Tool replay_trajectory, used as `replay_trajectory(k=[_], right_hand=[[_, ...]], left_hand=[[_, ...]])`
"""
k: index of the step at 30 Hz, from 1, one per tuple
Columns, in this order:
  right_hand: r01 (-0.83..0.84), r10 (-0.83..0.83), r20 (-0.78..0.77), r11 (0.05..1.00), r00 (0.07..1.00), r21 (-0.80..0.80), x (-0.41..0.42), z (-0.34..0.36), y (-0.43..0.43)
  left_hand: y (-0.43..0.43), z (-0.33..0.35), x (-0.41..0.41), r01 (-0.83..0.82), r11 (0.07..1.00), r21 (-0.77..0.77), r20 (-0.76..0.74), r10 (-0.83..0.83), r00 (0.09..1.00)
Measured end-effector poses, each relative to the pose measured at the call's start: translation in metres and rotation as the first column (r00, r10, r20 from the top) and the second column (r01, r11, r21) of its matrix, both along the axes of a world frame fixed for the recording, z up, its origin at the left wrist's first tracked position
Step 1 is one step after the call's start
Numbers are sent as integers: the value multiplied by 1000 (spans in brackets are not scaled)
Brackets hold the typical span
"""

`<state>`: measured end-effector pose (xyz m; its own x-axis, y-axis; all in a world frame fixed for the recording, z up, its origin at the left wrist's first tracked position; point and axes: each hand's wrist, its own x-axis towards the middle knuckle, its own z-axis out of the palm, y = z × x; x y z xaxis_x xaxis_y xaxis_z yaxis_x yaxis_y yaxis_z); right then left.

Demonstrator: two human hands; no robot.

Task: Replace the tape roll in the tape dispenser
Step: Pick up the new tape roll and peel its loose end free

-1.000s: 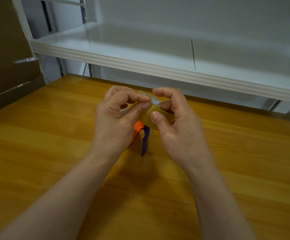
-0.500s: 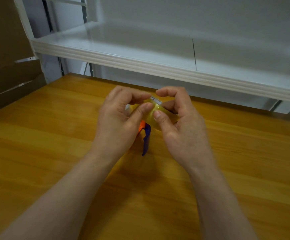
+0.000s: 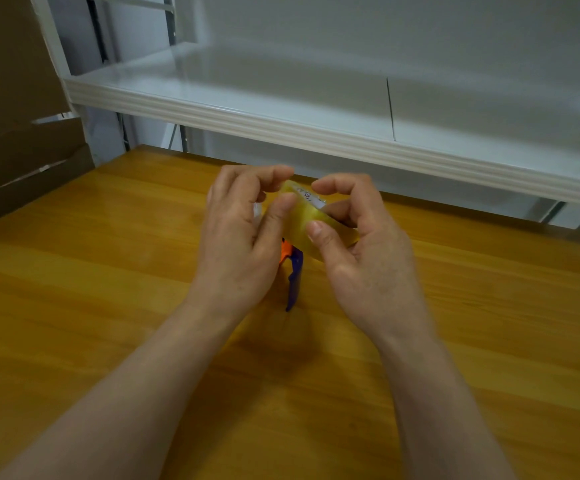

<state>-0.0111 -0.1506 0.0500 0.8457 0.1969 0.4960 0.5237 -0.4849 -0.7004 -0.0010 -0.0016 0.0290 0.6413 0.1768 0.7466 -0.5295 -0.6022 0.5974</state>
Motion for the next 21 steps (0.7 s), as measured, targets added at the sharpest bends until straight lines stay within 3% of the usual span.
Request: replay_trajectory(k=[3, 8, 13, 21], right_hand=[[-21, 21, -9, 1000, 1000, 21, -1, 0, 1], [-42, 42, -5, 997, 999, 57, 0, 0, 2], [-62, 59, 40, 995, 997, 74, -1, 0, 3], [-18, 17, 91, 1000, 996, 14, -2, -1, 4]], left_hand=[[-2, -2, 0, 33, 999, 16, 40, -33, 999], [-8, -1, -2, 64, 991, -114, 163, -45, 986], [-8, 4, -5, 81, 960, -267, 122, -50, 991], [-7, 4, -3, 24, 987, -156, 13, -22, 1000]])
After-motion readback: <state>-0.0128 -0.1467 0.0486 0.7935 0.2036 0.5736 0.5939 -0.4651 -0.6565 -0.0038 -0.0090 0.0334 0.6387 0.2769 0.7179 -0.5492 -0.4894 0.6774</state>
